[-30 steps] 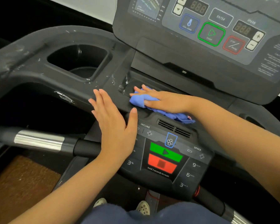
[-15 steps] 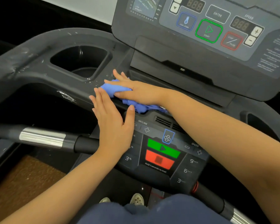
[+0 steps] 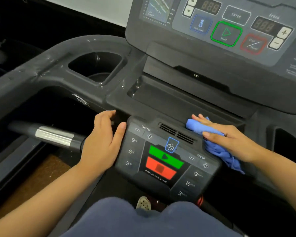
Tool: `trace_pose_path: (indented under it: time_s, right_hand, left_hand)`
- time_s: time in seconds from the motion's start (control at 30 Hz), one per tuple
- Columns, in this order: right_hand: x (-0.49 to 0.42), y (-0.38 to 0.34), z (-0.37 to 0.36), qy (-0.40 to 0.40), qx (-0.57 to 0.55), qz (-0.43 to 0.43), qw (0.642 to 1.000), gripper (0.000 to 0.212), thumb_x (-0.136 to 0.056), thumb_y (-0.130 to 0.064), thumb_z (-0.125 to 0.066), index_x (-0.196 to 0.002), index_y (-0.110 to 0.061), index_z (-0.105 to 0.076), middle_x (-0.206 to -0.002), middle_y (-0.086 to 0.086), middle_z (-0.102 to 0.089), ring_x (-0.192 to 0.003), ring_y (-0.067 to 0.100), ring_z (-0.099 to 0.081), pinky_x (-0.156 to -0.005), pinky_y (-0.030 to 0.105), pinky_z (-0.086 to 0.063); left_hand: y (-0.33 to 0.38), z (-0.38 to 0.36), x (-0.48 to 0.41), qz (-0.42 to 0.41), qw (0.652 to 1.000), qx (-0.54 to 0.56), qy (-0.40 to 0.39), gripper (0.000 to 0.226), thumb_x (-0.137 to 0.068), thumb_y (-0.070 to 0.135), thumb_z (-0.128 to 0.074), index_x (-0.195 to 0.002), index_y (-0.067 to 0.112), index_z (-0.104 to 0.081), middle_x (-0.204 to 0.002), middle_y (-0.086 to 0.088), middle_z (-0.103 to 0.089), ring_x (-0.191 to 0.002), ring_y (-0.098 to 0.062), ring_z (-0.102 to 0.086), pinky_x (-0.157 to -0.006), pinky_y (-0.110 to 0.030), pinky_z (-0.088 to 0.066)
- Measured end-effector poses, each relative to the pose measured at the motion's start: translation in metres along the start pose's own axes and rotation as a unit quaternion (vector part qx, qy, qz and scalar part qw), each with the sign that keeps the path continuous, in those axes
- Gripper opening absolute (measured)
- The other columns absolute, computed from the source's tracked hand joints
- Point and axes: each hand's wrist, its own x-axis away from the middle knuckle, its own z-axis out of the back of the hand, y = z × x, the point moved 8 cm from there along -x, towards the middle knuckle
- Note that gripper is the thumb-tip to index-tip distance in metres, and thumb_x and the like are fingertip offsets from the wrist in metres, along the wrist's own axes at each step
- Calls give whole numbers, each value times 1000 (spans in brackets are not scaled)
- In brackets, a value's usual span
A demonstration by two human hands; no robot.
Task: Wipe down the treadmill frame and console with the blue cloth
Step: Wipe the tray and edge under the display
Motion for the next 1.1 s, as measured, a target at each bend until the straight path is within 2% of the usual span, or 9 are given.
trace_pose_path:
  time_s: [0.07,0.2,0.3,0.5,0.6,0.73,0.9,1.03,1.1]
  right_hand:
    - [-2,2,-1,5,-34,-9,999,51,-74,-71,-58,-122,-53,-53,-137,-34,-43,-137,-9,-26,-113,11,-19]
    - [-30,-10,-8,-18,-11,-35,999,40,-88,-34,-52,-127,-42,-48,-139,-32,-39,-135,-14,-23,-118,20,-15]
    - [-57,-29,-24,-86,-27,-32,995,41,-96,-15,-49,-129,-39,-45,-135,-35,-36,-126,-25,-22,-109,4,-16]
    - [-123,-81,-71,-207,109,51,971,41,-95,-13,-54,-123,-43,-54,-144,-32,-27,-138,-14,-5,-112,7,-9]
    - [-150,-107,-96,-207,194,111,953,40,-95,-16,-55,-129,-37,-54,-151,-23,-20,-142,-4,4,-115,15,-9]
    - [-190,-146,-148,-162,339,231,898,41,-99,-19,-43,-139,-28,-44,-158,5,-19,-146,26,4,-116,35,1]
    - [-246,-174,-168,-63,346,186,917,47,-98,-12,-44,-144,-22,-39,-158,10,-19,-147,31,-1,-118,47,-6]
    - [-223,-156,-154,-32,336,117,934,40,-99,-24,-45,-138,-31,-47,-158,4,-22,-148,23,-8,-116,38,-22]
    - [-194,-143,-136,-24,306,96,947,42,-94,-24,-50,-135,-34,-49,-156,-2,-26,-146,15,-13,-114,26,-20]
  left_hand:
    - [-7,5,3,-21,998,-55,10,54,-87,58,-25,-118,19,-46,-118,9,-40,-89,-2,-50,-70,-28,-39]
    - [-4,-2,3,-100,982,-154,-44,39,-94,46,-22,-83,22,-50,-82,10,-49,-67,-10,-50,-55,-26,-31]
    - [-5,-11,-1,-137,970,-161,-118,42,-92,44,-14,-67,28,-44,-63,10,-49,-59,-12,-52,-51,-21,-30]
    - [-12,-17,-6,-240,932,-126,-239,38,-91,46,-15,-67,28,-38,-65,5,-58,-62,-17,-58,-58,-31,-44]
    - [-22,-16,-12,-254,907,-122,-312,49,-90,56,-7,-73,28,-43,-72,8,-57,-69,-9,-54,-64,-24,-39]
    - [-46,-13,-31,-225,877,-108,-411,47,-95,57,-27,-60,29,-41,-51,11,-44,-55,1,-47,-54,-15,-28]
    - [-77,-19,-45,-161,842,-61,-511,53,-94,57,-36,-55,22,-45,-52,8,-48,-52,-6,-45,-56,-22,-32]
    - [-79,-22,-44,-172,828,-53,-531,54,-94,57,-35,-58,19,-47,-55,5,-50,-55,-8,-47,-56,-23,-33]
    - [-78,-21,-44,-182,829,-54,-526,54,-93,57,-34,-60,18,-48,-56,3,-52,-57,-9,-50,-58,-26,-39]
